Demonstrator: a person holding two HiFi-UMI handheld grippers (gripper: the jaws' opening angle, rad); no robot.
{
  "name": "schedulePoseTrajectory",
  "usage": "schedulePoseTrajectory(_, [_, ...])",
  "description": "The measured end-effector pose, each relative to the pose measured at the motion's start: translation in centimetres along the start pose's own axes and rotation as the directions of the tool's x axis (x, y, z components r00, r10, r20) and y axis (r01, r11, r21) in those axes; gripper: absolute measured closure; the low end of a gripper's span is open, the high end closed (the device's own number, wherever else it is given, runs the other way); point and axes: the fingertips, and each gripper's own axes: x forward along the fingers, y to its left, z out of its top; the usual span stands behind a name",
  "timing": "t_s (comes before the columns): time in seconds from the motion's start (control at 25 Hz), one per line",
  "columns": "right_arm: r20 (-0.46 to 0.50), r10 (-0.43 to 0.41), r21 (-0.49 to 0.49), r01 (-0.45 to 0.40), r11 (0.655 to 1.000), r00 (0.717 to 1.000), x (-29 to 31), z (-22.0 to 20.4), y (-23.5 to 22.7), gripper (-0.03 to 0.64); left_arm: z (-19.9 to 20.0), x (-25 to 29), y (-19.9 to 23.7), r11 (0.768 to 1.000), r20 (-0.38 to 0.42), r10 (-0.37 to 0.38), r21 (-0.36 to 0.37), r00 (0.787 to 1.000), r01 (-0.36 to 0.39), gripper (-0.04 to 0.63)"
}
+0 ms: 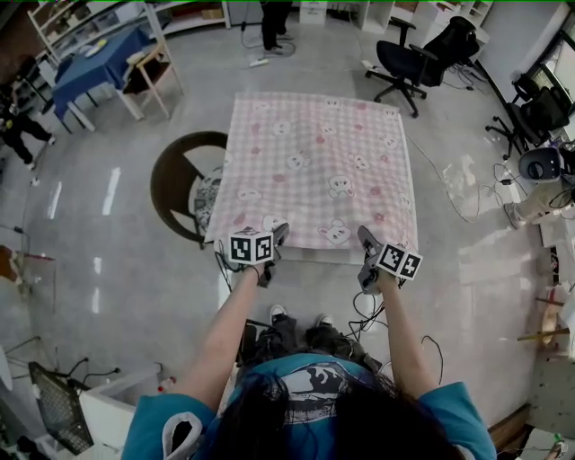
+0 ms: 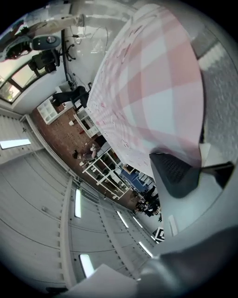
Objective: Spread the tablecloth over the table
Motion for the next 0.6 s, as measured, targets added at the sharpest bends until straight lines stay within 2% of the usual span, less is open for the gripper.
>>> schedulePoseTrajectory(0.24, [-0.036,0.012,0.105,-0.008,0.994,0.999,0.3,-3.9,-1.4,0.552,-2.9,-0.4,1.8,0.992,-0.011,0.07,-0.104,0.998,-0.07,0.543])
schedulePoseTrajectory(0.4, [-0.049,0.001,0.171,0.007,0.985,0.999,0.9,-5.7,-2.4,0.552,-4.1,-0.3,2.8,0.984,-0.024,0.108,-0.143,0.994,-0.11,0.549])
schedulePoseTrajectory(0.6, [-0.094,-0.044,0.175,0.06,0.983,0.995,1.0,-7.8,-3.3,0.552,-5.7,-0.6,3.7,0.967,-0.046,0.163,-0.189,0.986,-0.169,0.552])
